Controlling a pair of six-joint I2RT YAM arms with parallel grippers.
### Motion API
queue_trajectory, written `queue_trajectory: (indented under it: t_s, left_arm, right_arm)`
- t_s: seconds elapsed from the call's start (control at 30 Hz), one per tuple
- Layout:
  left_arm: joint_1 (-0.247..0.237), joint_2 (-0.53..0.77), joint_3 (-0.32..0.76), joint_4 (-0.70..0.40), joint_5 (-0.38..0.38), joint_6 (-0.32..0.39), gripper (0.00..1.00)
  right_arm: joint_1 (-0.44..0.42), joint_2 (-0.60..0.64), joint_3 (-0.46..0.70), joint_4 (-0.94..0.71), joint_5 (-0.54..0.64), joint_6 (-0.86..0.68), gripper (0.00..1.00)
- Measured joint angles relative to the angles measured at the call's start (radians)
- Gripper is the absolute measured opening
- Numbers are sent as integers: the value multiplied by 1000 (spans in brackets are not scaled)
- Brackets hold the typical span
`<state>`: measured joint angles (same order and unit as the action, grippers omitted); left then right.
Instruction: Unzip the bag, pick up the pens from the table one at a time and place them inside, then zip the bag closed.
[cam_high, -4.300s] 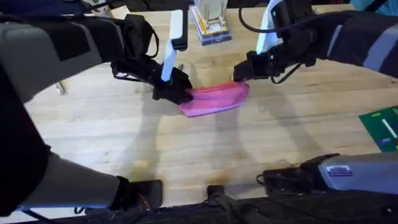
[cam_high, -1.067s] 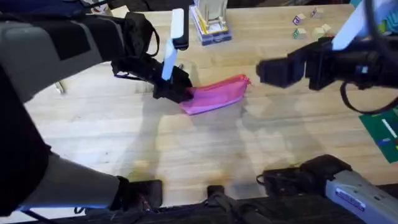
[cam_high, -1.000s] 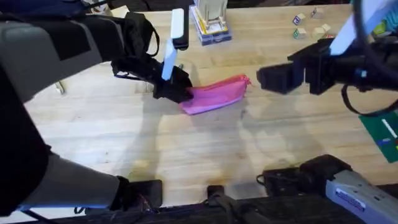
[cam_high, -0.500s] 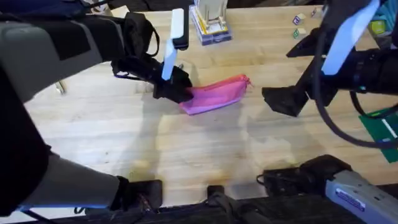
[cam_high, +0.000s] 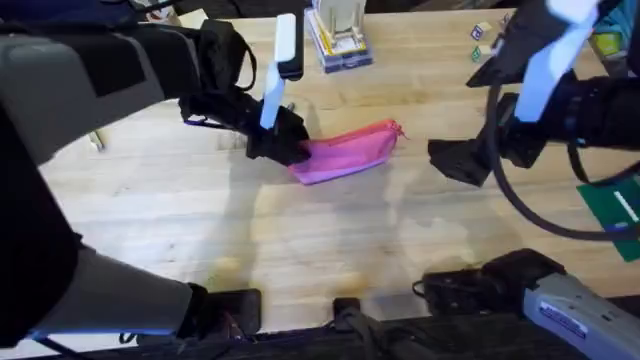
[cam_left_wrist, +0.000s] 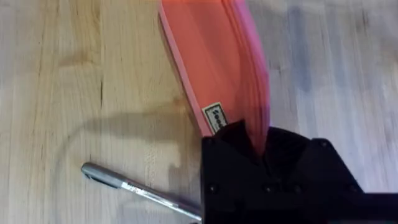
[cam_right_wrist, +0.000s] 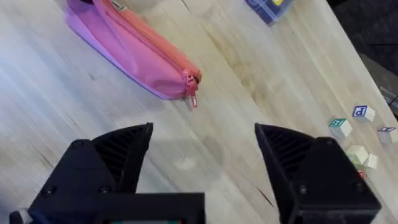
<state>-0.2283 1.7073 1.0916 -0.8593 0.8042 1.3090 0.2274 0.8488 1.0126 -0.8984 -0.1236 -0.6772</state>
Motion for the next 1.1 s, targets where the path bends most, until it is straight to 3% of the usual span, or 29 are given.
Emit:
queue_trajectory:
  t_s: [0.83,1.1]
  left_arm:
    - [0,0,0,0,0,0,42]
    - [0,0,0,0,0,0,42]
  right_arm:
    - [-24,217,0,69,10,-36,998]
    - [-30,335,0,73,-7,-18,998]
